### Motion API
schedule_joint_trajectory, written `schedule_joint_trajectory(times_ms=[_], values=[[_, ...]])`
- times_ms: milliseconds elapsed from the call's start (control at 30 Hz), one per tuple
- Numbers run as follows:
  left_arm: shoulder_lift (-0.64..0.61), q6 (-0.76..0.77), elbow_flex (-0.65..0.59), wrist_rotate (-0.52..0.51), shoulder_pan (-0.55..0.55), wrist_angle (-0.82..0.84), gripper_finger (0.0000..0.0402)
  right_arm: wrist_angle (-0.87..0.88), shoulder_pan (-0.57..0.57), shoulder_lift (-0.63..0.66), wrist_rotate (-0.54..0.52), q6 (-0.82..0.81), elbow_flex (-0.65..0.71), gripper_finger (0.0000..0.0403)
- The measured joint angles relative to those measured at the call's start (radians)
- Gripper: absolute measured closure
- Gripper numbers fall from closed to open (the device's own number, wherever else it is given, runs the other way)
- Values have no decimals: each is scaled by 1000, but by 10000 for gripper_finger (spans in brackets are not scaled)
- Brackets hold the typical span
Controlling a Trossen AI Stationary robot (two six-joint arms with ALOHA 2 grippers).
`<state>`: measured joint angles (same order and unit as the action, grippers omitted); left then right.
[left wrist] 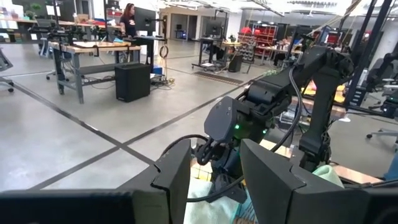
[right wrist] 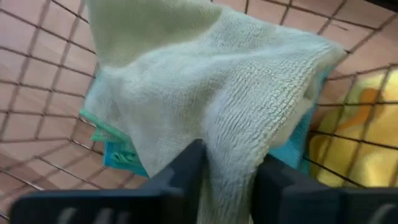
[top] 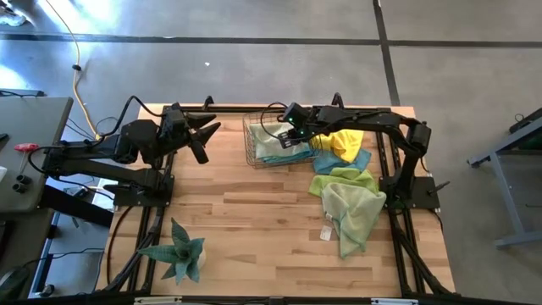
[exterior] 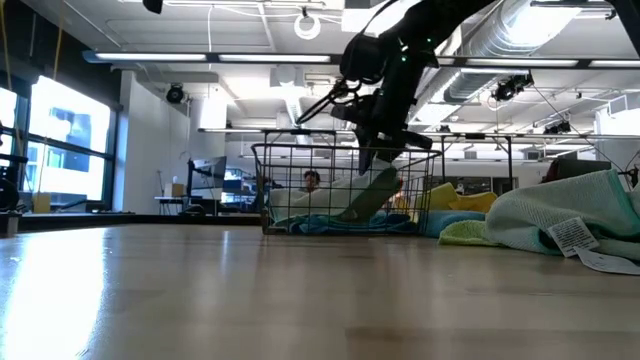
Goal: Fold microfiber towels
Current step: Stack the left light green towel on top of the blue towel in the wire basket, then fold the light green towel
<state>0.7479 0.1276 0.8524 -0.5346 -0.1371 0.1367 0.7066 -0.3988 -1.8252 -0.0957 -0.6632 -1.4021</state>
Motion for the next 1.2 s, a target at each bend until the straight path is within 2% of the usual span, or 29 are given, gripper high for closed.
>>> schedule_joint_trajectory(times_ms=[133, 267, 333, 567, 800, 967, 1033, 1200], values=[[0, -6, 0, -1, 0, 19, 271, 113, -4, 0, -8, 20, -72, 238], [0, -16, 0, -4, 0, 50, 271, 243, -13, 2, -79, 89, -219, 202], [0, -16, 0, -4, 0, 64, 271, 263, -14, 2, -113, 127, -289, 197], [23, 1, 0, 0, 0, 119, 271, 273, -3, 2, -93, 248, -448, 198], [82, 30, 0, 38, 0, 203, 271, 604, 36, 2, -96, 280, -605, 198], [128, 70, 0, 37, 0, 221, 271, 874, 89, 1, -172, 232, -613, 198], [142, 84, 0, 52, 0, 219, 271, 854, 117, 12, -199, 215, -583, 198], [156, 127, 0, 124, 0, 235, 271, 860, 189, 76, -155, 195, -465, 198]])
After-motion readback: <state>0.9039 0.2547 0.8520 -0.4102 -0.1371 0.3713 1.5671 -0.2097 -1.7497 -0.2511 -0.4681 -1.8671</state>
